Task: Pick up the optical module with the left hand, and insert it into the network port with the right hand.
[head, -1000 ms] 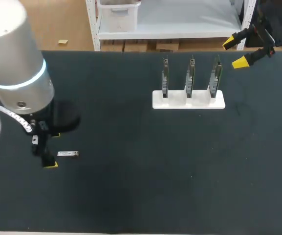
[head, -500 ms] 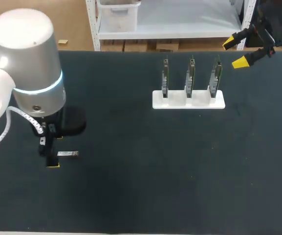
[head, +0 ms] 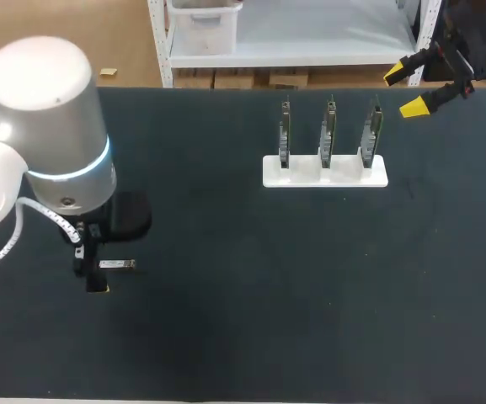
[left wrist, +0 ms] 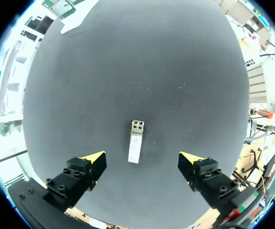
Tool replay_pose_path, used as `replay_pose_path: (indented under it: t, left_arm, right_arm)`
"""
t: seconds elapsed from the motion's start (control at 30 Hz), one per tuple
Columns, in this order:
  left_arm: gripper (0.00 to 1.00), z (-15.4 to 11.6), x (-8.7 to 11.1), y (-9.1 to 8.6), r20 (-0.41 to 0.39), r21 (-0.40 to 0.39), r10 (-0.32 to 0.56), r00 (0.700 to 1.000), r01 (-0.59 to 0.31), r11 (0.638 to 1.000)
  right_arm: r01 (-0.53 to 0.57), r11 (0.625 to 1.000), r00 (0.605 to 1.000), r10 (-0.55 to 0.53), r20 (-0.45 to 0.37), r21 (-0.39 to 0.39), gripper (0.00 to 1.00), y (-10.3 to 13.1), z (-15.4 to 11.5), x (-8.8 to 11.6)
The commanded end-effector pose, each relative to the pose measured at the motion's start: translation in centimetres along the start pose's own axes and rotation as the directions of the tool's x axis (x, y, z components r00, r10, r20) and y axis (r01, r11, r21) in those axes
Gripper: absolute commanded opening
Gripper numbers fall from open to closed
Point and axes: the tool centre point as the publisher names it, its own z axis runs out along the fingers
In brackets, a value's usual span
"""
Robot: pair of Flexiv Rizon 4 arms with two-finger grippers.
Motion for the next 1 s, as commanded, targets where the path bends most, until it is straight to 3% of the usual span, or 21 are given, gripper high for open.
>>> replay_pose_path:
  t: [0.03, 1.0]
  left_arm:
    - [1.00, 0.6, 0.0, 0.5, 0.005, 0.010, 0.002, 1.000, -0.002, 1.000]
    - [1.00, 2.6, -0.4, 0.1, 0.040, 0.069, 0.001, 0.999, -0.003, 0.998]
  right_arm:
    - [0.000, 1.000, 1.000, 0.000, -0.001, 0.001, 1.00, 0.0, 0.0, 0.0]
    - [0.000, 1.000, 1.000, 0.000, -0.001, 0.001, 1.00, 0.0, 0.0, 0.0]
